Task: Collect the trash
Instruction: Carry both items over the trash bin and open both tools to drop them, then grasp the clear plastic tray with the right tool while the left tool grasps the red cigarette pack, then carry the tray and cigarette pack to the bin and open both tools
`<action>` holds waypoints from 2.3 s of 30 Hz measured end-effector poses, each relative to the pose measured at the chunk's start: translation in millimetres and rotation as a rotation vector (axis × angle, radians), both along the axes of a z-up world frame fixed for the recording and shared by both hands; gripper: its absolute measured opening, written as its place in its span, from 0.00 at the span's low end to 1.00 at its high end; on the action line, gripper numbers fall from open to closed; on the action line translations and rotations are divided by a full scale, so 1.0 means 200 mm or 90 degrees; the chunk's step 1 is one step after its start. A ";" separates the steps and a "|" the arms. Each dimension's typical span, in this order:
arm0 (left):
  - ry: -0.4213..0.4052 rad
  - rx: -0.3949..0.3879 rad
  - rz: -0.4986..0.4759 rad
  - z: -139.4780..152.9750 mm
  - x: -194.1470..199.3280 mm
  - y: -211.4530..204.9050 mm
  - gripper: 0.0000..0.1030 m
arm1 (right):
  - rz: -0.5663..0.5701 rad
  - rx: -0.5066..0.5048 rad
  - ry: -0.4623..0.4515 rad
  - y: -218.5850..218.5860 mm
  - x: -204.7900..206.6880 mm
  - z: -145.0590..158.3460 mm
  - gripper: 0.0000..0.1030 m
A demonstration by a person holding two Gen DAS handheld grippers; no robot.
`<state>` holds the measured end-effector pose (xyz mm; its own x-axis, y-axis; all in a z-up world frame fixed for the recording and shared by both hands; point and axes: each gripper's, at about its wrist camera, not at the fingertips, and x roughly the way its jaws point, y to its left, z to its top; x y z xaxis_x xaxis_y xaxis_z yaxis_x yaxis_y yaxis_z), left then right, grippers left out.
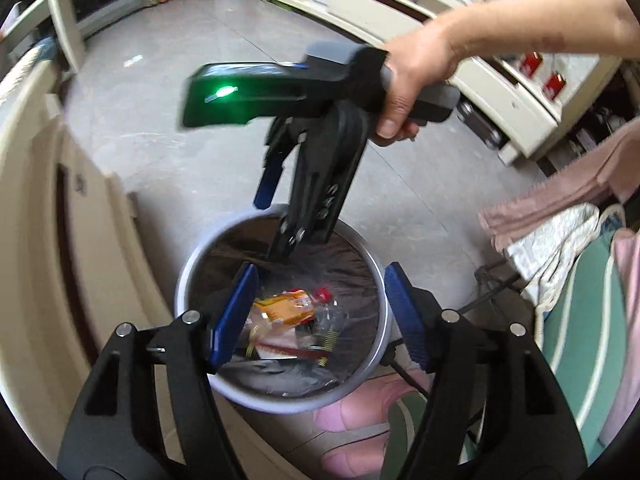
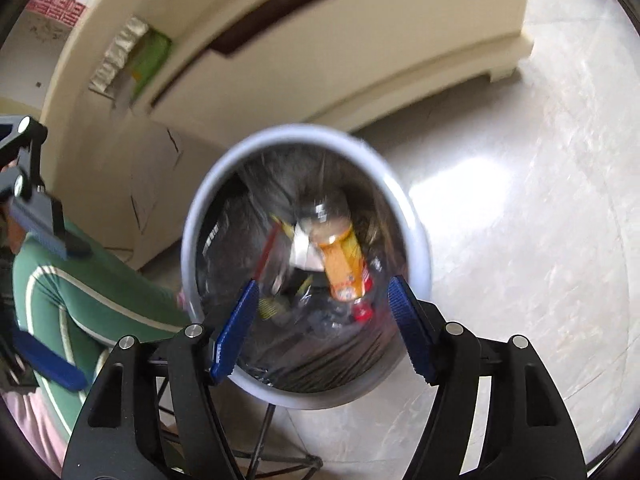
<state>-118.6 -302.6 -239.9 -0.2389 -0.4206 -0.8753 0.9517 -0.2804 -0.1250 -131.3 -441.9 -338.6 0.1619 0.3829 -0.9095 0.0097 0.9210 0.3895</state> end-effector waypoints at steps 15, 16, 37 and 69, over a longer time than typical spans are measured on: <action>-0.150 -0.105 0.289 0.73 0.66 0.65 0.80 | 0.111 -0.055 -0.278 0.22 0.32 0.99 0.83; -0.166 -0.111 0.309 0.76 0.72 0.68 0.82 | 0.118 -0.065 -0.295 0.25 0.38 1.05 0.85; -0.239 -0.052 0.428 0.47 1.49 0.82 0.94 | 0.097 -0.234 -0.252 0.56 1.29 0.86 0.88; -0.250 -0.053 0.406 0.59 1.38 0.78 0.74 | 0.103 -0.178 -0.268 0.52 1.21 1.00 0.58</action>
<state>158.3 -146.8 -121.1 0.3963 -0.4415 -0.8050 0.9029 0.3465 0.2544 110.1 -338.6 -138.7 0.4945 0.1858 -0.8491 -0.2455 0.9670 0.0686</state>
